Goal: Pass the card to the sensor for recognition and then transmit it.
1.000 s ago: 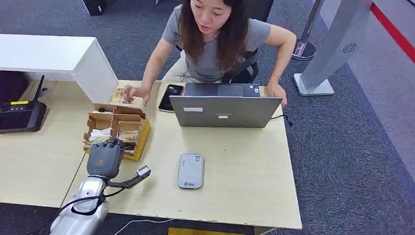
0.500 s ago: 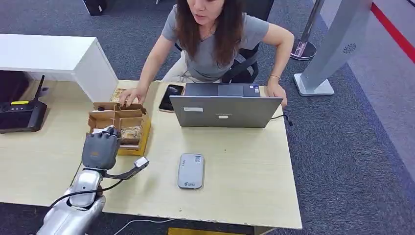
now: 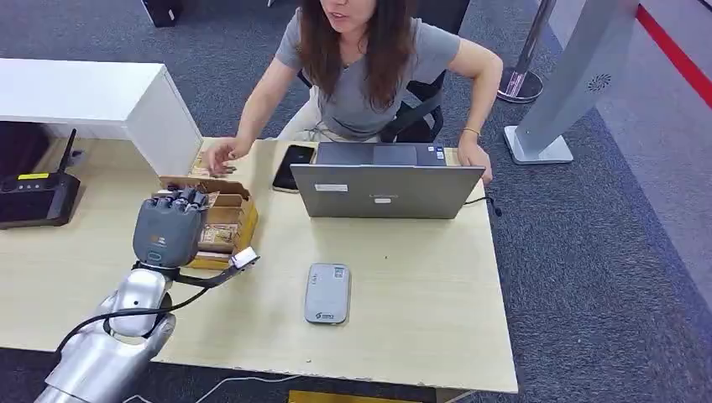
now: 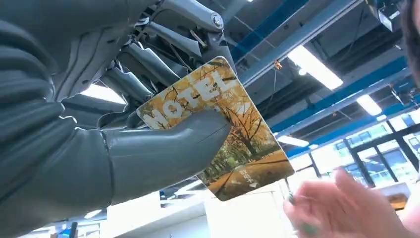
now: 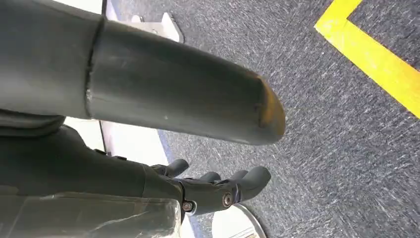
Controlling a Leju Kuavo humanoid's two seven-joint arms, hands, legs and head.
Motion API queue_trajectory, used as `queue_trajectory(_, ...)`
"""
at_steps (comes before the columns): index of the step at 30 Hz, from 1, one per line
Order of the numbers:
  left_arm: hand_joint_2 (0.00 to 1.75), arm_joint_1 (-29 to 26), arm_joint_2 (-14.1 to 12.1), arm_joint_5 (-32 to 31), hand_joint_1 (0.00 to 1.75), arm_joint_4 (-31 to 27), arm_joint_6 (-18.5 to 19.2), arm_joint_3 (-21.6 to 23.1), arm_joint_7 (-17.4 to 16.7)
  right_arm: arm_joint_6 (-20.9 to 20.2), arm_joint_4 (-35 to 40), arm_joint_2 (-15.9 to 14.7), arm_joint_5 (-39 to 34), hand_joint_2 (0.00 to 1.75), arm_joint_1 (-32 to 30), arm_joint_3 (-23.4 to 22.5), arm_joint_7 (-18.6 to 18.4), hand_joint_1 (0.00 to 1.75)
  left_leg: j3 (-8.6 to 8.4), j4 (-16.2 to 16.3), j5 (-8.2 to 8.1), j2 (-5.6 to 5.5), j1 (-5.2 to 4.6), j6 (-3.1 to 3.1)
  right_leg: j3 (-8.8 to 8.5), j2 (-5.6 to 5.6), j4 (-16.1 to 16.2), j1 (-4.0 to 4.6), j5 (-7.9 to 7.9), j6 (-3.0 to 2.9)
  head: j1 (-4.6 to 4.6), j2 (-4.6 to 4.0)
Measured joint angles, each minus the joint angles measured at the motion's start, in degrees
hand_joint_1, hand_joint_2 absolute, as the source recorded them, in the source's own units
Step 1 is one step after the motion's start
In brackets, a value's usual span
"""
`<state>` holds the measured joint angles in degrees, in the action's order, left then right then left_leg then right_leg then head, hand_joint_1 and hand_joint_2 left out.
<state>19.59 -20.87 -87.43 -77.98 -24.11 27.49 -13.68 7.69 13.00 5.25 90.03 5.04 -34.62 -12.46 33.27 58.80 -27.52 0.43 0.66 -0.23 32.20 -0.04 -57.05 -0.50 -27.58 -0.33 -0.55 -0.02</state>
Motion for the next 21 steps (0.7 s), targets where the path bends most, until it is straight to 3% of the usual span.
queue_trajectory(9,1.75,1.92,-3.26,0.00,1.75,-1.20,0.17,1.92,-3.85,-0.04,0.00,0.13,0.00,0.00,0.00,0.09,-0.11,0.00,0.00,0.00,0.00,0.01,0.02,0.00,0.00,0.01,-0.01,0.01,0.00,0.00,0.00,0.00)
queue_trajectory(19,1.75,3.70,-7.22,0.00,1.75,-0.90,-0.61,0.48,-1.44,-0.07,0.00,0.13,0.00,0.00,-0.02,0.15,-0.09,0.00,0.00,0.00,0.00,0.00,0.01,0.00,0.00,0.00,-0.01,0.01,0.00,0.00,0.00,0.00)
queue_trajectory(20,1.75,3.70,-7.37,0.00,1.66,-0.90,-0.66,0.33,-1.40,-0.07,0.00,0.15,0.00,0.00,-0.01,0.15,-0.09,0.00,0.01,0.00,0.00,0.00,0.01,0.00,0.00,0.00,-0.01,0.01,0.00,0.00,0.00,0.00)
queue_trajectory(21,1.75,3.72,-7.45,0.00,0.65,-0.88,-0.68,0.11,-1.40,-0.07,0.00,0.15,0.00,0.00,-0.02,0.15,-0.09,0.00,0.01,0.00,0.00,0.00,0.01,0.00,0.00,0.00,-0.01,0.01,0.00,0.00,0.00,0.00)
